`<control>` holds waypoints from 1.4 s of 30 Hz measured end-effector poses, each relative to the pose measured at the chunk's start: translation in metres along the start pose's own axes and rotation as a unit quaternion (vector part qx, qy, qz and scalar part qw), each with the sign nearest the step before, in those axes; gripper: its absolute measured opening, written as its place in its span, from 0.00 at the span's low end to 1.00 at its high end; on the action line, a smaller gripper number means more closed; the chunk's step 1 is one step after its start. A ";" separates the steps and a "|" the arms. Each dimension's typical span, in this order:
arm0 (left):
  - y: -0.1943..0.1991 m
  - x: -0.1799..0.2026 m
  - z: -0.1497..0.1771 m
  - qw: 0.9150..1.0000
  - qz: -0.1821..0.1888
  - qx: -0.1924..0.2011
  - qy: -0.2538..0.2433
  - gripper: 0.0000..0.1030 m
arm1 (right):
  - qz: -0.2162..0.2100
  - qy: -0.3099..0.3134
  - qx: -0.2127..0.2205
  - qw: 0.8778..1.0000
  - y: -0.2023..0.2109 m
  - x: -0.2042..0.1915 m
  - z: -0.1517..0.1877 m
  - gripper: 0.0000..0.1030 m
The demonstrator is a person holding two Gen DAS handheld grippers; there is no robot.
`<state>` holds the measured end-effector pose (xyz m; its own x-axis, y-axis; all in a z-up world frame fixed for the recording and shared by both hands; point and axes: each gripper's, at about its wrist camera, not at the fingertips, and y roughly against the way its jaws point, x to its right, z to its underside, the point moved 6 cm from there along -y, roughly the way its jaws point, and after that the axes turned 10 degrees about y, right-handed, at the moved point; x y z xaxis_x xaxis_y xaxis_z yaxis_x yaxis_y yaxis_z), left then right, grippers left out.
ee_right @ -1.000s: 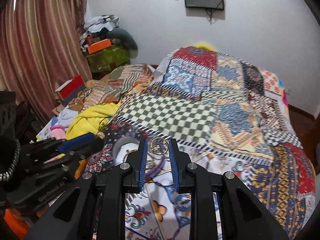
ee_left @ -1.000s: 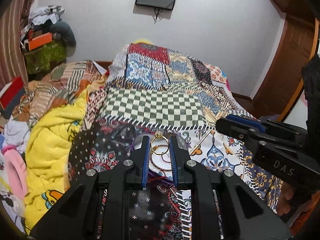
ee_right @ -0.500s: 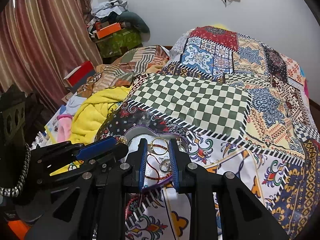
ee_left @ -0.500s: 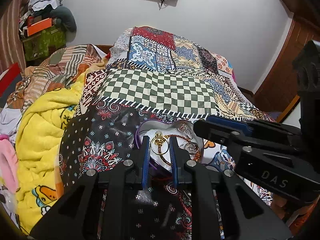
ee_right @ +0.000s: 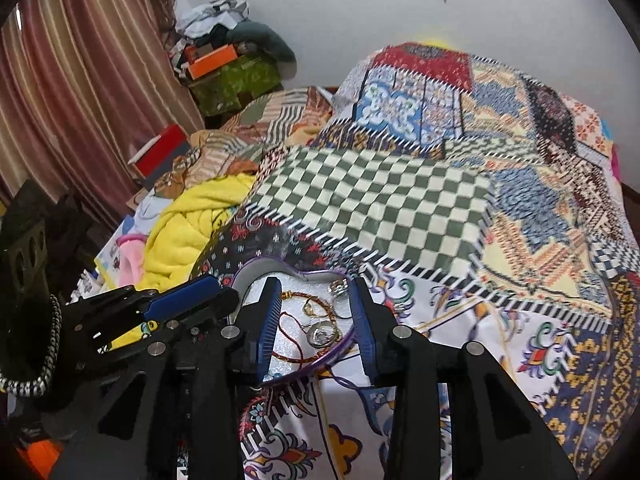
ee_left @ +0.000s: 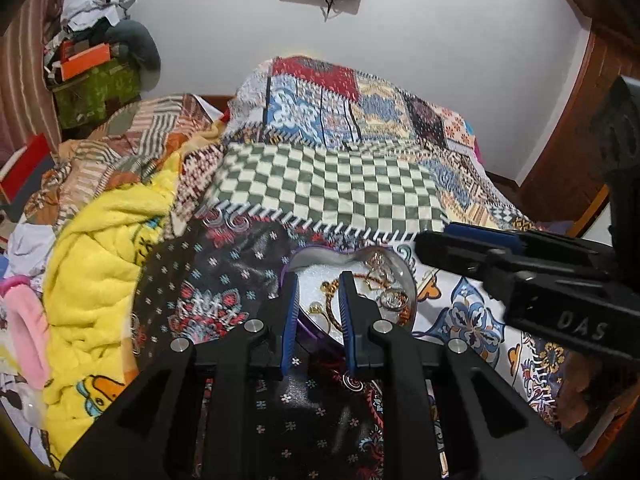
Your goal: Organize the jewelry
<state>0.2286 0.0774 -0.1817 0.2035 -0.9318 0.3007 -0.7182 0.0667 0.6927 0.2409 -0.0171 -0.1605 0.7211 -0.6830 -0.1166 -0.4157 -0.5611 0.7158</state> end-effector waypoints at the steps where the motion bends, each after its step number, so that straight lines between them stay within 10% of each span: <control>1: 0.007 0.001 -0.003 1.000 -0.002 0.008 -0.002 0.17 | 0.004 -0.002 0.007 1.000 0.008 0.001 -0.001 0.31; 19: 0.193 0.043 -0.038 0.977 0.030 0.208 -0.033 0.18 | 0.087 -0.003 0.203 0.975 0.190 -0.028 -0.020 0.31; 25: 0.249 0.066 -0.022 0.961 0.043 0.266 -0.057 0.37 | 0.121 0.013 0.269 0.955 0.243 -0.058 -0.010 0.32; 42: 0.300 0.081 0.009 0.940 0.015 0.332 -0.079 0.85 | 0.229 0.023 0.329 0.916 0.281 -0.074 0.008 0.88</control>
<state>0.0240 0.0190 0.0446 0.1132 -0.9778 0.1762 -0.9897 -0.0953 0.1069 0.0658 -0.1281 0.0439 0.4037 -0.9053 0.1323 -0.9136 -0.3912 0.1107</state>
